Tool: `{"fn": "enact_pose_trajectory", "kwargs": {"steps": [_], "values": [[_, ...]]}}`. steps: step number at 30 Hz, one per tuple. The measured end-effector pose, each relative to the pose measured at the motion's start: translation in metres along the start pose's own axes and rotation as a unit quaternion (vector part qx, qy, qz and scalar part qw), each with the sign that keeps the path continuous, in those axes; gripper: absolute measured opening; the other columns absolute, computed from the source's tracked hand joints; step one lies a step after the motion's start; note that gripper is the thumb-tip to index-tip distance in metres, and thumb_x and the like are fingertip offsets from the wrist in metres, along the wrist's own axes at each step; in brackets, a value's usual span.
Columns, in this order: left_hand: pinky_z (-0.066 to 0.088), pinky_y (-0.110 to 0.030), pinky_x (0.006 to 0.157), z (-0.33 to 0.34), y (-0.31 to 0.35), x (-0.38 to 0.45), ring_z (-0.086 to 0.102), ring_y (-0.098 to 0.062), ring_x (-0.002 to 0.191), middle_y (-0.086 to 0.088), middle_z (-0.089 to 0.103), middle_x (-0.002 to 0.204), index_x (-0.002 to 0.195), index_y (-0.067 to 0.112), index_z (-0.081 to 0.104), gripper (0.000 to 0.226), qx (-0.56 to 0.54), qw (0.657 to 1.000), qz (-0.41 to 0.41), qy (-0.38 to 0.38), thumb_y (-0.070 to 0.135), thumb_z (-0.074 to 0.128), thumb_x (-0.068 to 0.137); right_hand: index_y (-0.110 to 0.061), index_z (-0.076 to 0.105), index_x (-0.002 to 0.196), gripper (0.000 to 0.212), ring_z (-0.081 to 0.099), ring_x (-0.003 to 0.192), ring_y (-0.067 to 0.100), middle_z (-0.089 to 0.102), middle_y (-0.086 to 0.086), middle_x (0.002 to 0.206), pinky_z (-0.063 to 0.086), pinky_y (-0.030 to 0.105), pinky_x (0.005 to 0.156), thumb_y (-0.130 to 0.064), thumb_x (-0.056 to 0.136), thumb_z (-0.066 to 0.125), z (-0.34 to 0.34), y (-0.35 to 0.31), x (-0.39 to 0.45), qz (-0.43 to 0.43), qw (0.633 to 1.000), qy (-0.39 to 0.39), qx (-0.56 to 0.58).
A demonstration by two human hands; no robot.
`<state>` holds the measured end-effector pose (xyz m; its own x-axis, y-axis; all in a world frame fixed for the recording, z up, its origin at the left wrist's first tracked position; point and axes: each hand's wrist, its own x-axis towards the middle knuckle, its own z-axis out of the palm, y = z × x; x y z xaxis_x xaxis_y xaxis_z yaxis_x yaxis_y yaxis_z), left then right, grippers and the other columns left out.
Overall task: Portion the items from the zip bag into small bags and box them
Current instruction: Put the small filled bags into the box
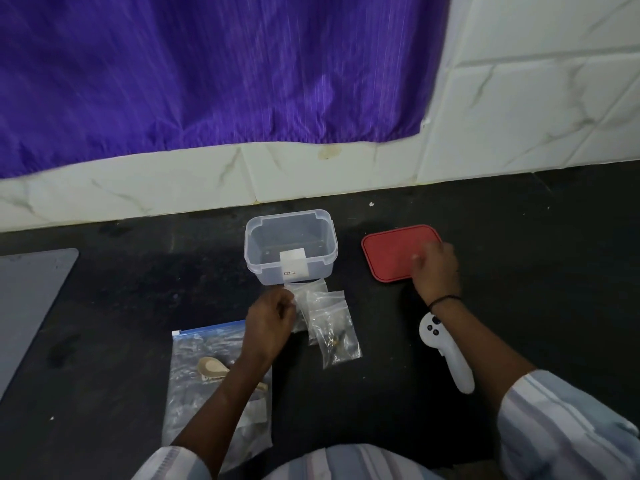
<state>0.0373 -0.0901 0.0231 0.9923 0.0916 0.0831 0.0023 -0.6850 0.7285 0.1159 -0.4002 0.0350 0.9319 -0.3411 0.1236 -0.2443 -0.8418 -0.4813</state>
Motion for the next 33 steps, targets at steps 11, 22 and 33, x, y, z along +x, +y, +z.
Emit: {"fn": "enact_pose_trajectory", "kwargs": {"steps": [11,22,33], "values": [[0.052,-0.028,0.079,0.013,0.019,0.007,0.067,-0.019,0.087,-0.007,0.072,0.099,0.102,0.012,0.070,0.019,0.079,0.997,-0.020,0.000,0.029,0.067,0.093,-0.014,0.059,0.091,0.019,0.062,0.079,0.021,0.066,0.003,0.085,0.052,0.037,0.070,-0.032,0.088,0.061,0.019,-0.068,-0.092,-0.128,0.947,-0.295,0.005],[0.047,-0.025,0.079,0.024,0.027,0.022,0.065,-0.016,0.090,-0.002,0.071,0.101,0.094,0.020,0.069,0.007,0.026,0.992,-0.106,-0.055,0.027,0.068,0.091,-0.022,0.049,0.075,0.020,0.048,0.058,-0.001,0.054,-0.009,0.066,0.039,0.020,0.058,-0.014,0.088,0.061,0.021,-0.056,-0.105,-0.090,0.951,-0.241,0.170],[0.057,-0.029,0.065,-0.064,0.053,0.021,0.067,-0.014,0.078,-0.001,0.066,0.084,0.088,0.014,0.061,0.010,-0.211,0.967,0.063,0.129,0.022,0.063,0.093,-0.028,0.054,0.092,0.019,0.063,0.078,0.018,0.065,0.001,0.086,0.050,0.030,0.065,-0.009,0.092,0.059,-0.046,-0.102,-0.071,-0.157,0.912,-0.043,0.377]]}}
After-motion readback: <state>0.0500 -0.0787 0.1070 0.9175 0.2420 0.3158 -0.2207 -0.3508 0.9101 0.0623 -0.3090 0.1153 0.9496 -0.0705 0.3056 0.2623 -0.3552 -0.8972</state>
